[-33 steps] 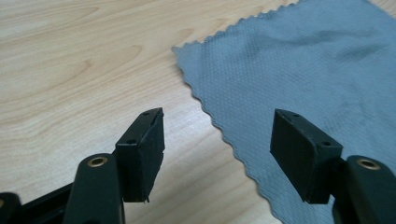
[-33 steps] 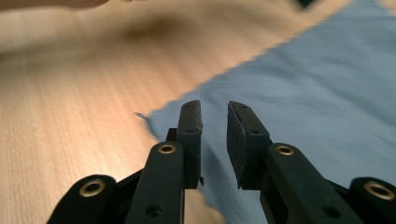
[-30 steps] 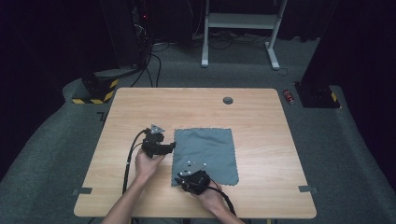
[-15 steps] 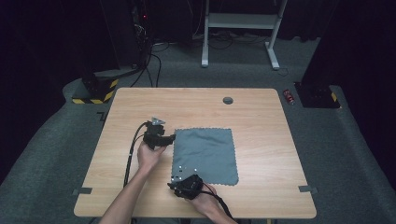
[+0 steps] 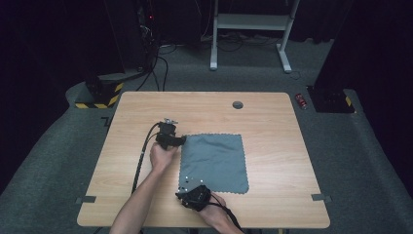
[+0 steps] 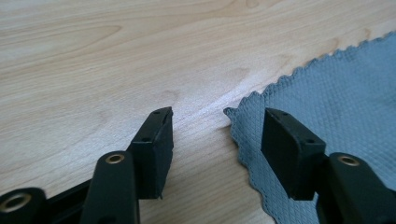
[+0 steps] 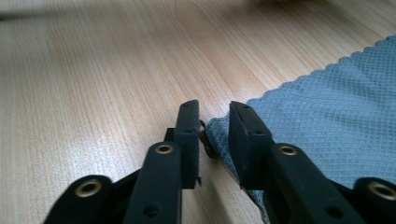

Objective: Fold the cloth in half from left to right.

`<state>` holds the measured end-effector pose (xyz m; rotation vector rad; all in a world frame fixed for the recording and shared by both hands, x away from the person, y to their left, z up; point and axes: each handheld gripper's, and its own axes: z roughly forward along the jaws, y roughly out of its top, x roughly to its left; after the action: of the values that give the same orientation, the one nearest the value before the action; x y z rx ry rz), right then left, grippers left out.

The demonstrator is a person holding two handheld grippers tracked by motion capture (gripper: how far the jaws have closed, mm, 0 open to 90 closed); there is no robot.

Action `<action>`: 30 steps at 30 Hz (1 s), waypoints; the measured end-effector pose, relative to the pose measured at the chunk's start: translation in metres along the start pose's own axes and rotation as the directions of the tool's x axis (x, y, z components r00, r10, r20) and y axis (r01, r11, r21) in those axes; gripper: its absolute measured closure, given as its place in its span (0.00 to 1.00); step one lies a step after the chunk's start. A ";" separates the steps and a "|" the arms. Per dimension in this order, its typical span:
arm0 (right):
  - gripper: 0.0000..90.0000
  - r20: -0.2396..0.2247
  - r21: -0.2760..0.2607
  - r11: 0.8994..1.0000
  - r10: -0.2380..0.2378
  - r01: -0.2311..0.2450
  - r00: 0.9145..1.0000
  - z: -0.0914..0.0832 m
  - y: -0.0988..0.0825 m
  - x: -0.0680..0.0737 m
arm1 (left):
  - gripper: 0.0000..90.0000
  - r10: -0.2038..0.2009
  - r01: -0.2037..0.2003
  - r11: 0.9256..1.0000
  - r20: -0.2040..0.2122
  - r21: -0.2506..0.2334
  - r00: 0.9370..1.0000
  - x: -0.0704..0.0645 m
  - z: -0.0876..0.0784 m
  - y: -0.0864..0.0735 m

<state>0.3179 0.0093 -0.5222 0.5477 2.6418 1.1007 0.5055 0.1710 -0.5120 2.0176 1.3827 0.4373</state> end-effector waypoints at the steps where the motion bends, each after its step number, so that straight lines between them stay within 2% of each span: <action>1: 0.86 0.002 0.002 1.000 -0.001 0.001 1.000 0.000 0.000 0.000 | 0.53 0.008 -0.008 1.000 0.003 -0.003 1.000 -0.002 0.001 0.001; 5: 0.94 0.026 0.012 1.000 -0.021 0.021 0.999 -0.001 0.001 0.003 | 0.61 0.064 -0.064 0.998 -0.010 0.011 0.998 -0.012 0.005 0.005; 9: 0.99 0.049 0.012 1.000 -0.021 0.021 0.999 0.000 0.001 0.004 | 0.77 0.077 -0.077 0.997 -0.014 0.010 0.997 -0.013 0.006 0.005; 12: 1.00 0.056 0.012 1.000 -0.024 0.024 0.998 0.000 0.001 0.006 | 0.92 0.078 -0.078 0.997 0.006 0.016 0.997 -0.012 0.005 0.005; 14: 1.00 0.050 0.011 1.000 -0.020 0.020 0.999 -0.001 0.001 0.005 | 0.99 0.073 -0.073 0.997 0.023 0.025 0.997 -0.012 0.005 0.007; 17: 1.00 0.041 0.002 1.000 -0.013 0.013 0.999 -0.001 0.001 0.005 | 1.00 0.095 -0.095 0.995 0.026 0.013 0.995 -0.013 0.003 0.009; 19: 1.00 0.044 -0.007 1.000 -0.013 0.014 0.999 -0.003 0.002 0.006 | 1.00 0.089 -0.088 0.996 0.040 -0.012 0.995 -0.013 -0.002 0.012; 24: 1.00 0.038 -0.037 0.999 0.001 0.001 0.999 -0.013 0.007 0.004 | 1.00 0.102 -0.100 0.994 0.059 -0.035 0.993 -0.012 -0.013 0.021; 26: 1.00 0.030 -0.054 0.999 0.005 -0.003 1.000 -0.016 0.009 0.003 | 1.00 0.087 -0.084 0.995 0.074 -0.052 0.993 -0.012 -0.017 0.022; 30: 1.00 0.018 -0.061 0.998 0.000 0.001 1.000 -0.019 0.015 0.005 | 1.00 0.077 -0.074 0.996 0.084 -0.046 0.994 -0.006 -0.022 0.022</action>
<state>0.3104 0.0085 -0.4987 0.5416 2.5835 1.1672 0.5059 0.1676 -0.4803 2.0351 1.2393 0.4054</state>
